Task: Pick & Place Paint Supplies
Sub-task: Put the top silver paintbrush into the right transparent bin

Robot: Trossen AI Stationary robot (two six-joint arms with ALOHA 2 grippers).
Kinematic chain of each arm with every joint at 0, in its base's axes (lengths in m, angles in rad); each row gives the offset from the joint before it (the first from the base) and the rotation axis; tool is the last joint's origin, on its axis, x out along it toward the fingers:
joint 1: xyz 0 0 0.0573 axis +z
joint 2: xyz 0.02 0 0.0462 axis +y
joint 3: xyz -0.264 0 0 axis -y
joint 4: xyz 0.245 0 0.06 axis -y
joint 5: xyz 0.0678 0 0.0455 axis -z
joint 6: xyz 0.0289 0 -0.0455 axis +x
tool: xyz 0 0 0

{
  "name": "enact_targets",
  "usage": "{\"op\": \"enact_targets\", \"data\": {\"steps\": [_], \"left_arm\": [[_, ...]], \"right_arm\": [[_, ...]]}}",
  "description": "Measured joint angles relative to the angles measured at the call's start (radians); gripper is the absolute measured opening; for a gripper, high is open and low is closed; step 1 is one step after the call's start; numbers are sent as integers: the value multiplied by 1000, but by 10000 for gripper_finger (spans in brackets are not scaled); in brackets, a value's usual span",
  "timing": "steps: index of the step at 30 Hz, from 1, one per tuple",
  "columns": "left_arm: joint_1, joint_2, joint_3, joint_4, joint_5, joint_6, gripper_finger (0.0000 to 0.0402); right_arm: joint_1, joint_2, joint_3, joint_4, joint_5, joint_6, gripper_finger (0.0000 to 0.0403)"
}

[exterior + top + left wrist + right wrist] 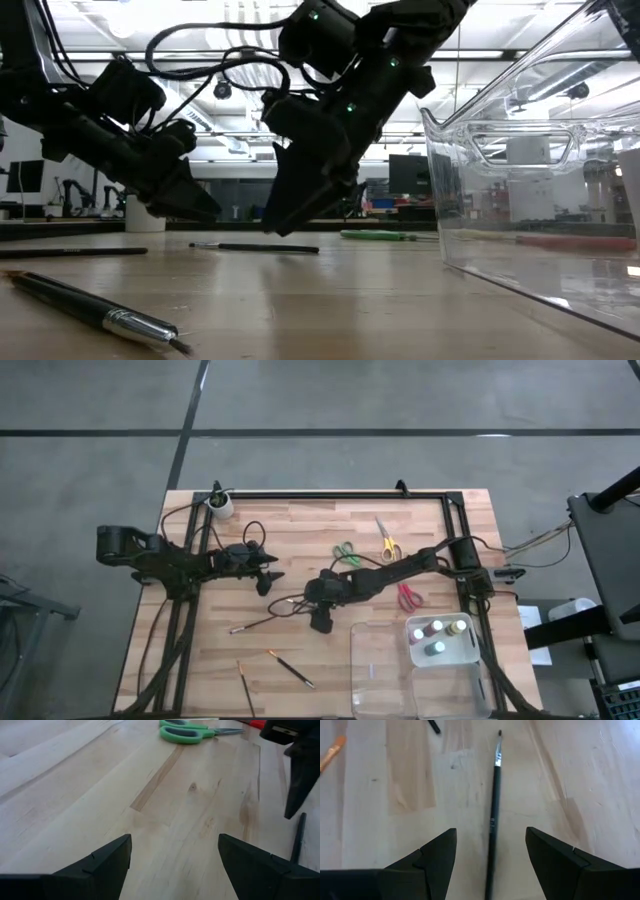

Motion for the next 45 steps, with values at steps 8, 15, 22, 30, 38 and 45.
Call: {"op": "enact_targets", "data": {"steps": [8,15,22,30,38,45], "left_arm": [[0,0,0,-4,0,0,303],[0,0,0,-8,0,-1,303],[0,0,0,-7,0,-1,303],[0,0,0,-7,0,-1,303],[0,0,0,-7,0,-1,303],[0,0,0,-7,0,-1,303]], "right_arm": [[0,4,-1,-6,0,-1,234],[2,4,-11,-19,-19,25,222],[3,4,-35,5,-25,52,150],[4,4,-43,29,-34,53,112],[-13,4,-45,31,-39,44,111],[-43,4,-45,1,-57,8,111]]}}
